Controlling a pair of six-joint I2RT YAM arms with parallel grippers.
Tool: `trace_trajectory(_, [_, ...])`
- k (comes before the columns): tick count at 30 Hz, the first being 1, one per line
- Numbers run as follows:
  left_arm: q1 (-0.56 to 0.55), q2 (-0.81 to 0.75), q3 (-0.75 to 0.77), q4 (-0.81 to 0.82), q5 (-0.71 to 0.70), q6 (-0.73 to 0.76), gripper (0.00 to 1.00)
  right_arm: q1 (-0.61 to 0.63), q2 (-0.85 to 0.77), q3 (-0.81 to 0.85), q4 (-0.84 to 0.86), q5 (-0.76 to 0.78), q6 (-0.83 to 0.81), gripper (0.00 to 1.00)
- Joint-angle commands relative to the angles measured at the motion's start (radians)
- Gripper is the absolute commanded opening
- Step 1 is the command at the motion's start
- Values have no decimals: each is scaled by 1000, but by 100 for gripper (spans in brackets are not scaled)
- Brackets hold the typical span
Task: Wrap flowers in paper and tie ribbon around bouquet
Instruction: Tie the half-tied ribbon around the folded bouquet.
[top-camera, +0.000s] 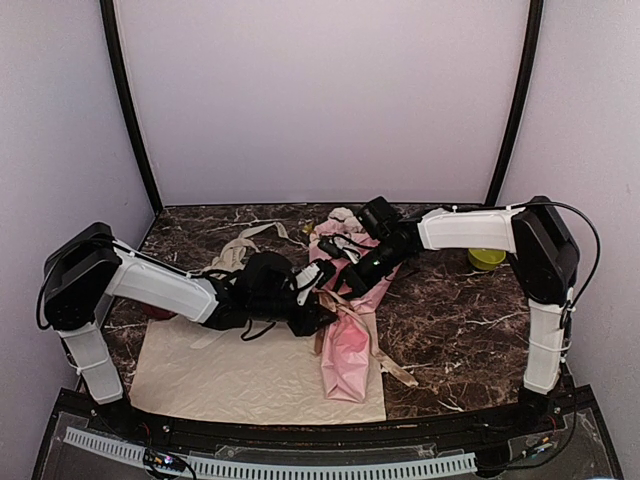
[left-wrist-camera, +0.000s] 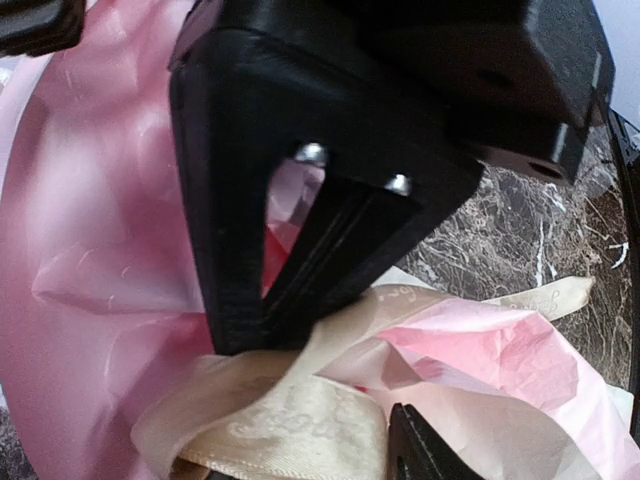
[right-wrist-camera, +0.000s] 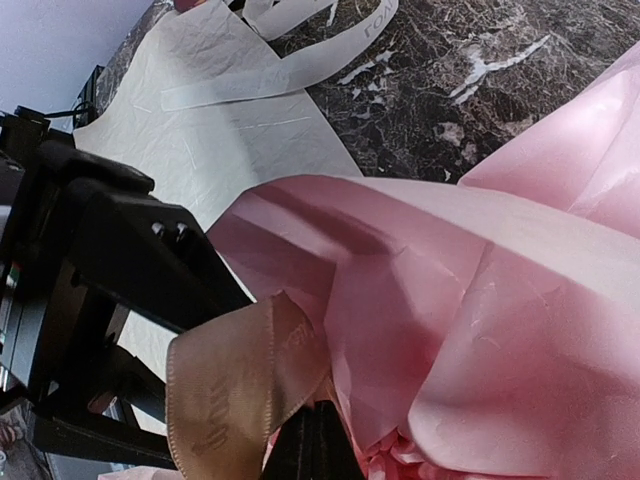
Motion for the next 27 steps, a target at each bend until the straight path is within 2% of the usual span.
trace_trajectory(1, [24, -29, -11, 42, 72, -62, 50, 10, -3, 9, -1, 5, -11, 0])
trace_trajectory(5, [28, -21, -12, 57, 85, -69, 46, 10, -6, 9, 1, 2, -11, 0])
trace_trajectory(10, [33, -21, -12, 59, 122, -69, 15, 10, -8, 9, -2, 7, -11, 0])
trace_trajectory(12, [34, -36, -23, 56, 128, -68, 8, 9, -16, 8, 6, 28, 8, 0])
trace_trajectory(21, [48, -99, -62, 4, 126, -34, 7, 2, -71, -17, 39, 77, 45, 0])
trace_trajectory(22, [48, -104, -64, -3, 122, -29, 6, 1, -76, -19, 38, 83, 47, 0])
trace_trajectory(23, [50, -107, -65, -11, 122, -22, 1, 0, -81, -23, 39, 87, 50, 0])
trace_trajectory(27, [55, -115, -65, -49, 111, -5, 0, -2, -104, -36, 46, 96, 56, 0])
